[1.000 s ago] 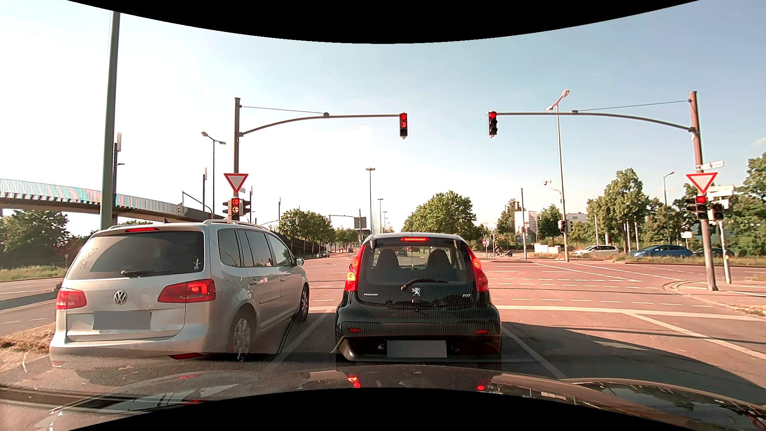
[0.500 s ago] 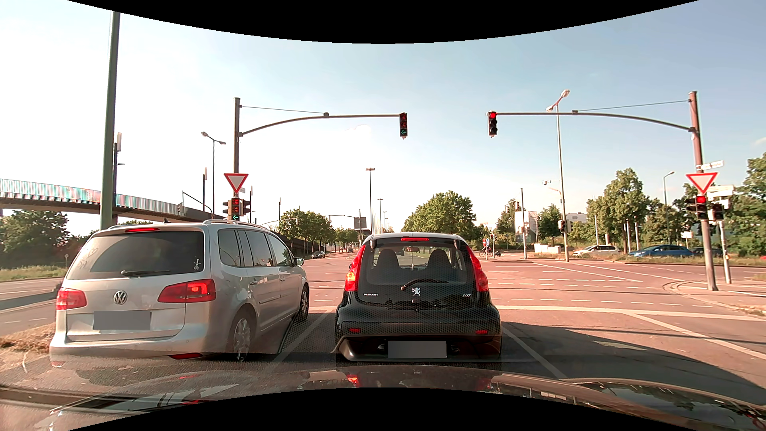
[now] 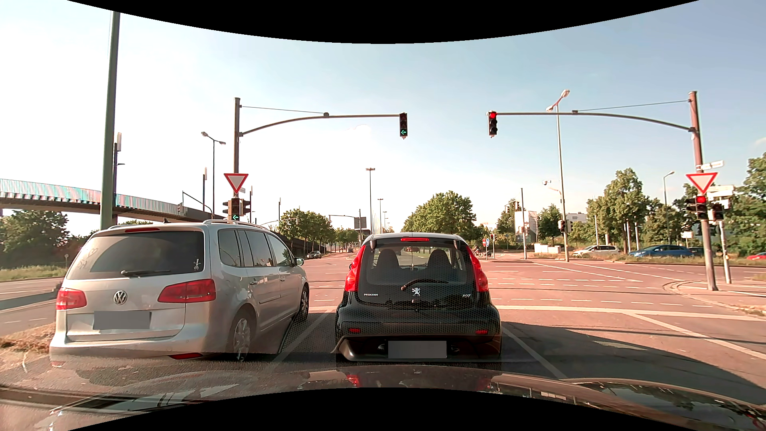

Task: Follow the waypoints while adhering to traffic rules and regulations

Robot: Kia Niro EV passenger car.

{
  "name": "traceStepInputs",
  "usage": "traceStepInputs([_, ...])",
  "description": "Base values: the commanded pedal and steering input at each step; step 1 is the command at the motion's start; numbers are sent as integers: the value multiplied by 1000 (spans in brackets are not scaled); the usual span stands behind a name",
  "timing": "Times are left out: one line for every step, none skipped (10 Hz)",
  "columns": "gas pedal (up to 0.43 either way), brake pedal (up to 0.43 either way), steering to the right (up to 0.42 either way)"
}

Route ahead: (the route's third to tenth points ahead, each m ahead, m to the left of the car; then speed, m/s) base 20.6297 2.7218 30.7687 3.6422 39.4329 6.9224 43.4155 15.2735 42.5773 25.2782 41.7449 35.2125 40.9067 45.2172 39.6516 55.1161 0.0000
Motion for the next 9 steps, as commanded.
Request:
traceStepInputs([0,274,-31])
traceStepInputs([0,274,-31])
traceStepInputs([0,274,-31])
traceStepInputs([0,274,-31])
traceStepInputs([0,274,-31])
traceStepInputs([0,274,-31])
traceStepInputs([0,274,-31])
traceStepInputs([0,274,-31])
traceStepInputs([0,274,-31])
